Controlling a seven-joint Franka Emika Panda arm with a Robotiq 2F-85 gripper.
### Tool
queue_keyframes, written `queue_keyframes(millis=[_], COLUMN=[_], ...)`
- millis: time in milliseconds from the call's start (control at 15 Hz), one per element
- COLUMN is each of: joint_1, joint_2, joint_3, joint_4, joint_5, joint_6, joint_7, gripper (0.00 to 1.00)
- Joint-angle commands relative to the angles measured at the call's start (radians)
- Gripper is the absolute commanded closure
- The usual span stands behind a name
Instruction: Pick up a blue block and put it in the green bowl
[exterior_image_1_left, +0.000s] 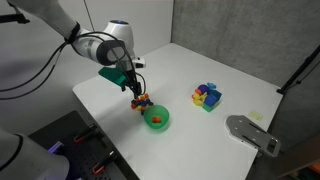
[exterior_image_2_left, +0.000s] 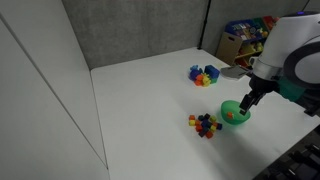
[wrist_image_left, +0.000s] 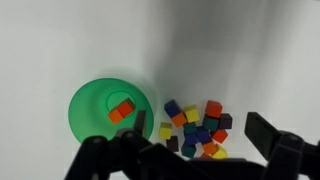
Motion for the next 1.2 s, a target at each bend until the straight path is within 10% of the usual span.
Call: queue_keyframes(millis=[0, 1133], joint_1=[0.008, 0.071], joint_2=[0.054, 0.493], joint_3=[-0.003, -0.088], joint_4=[-0.002, 0.047], joint_5=[0.011, -0.056], joint_6=[0.077, 0.468], joint_7=[-0.018, -0.043], gripper=[0.0, 0.0])
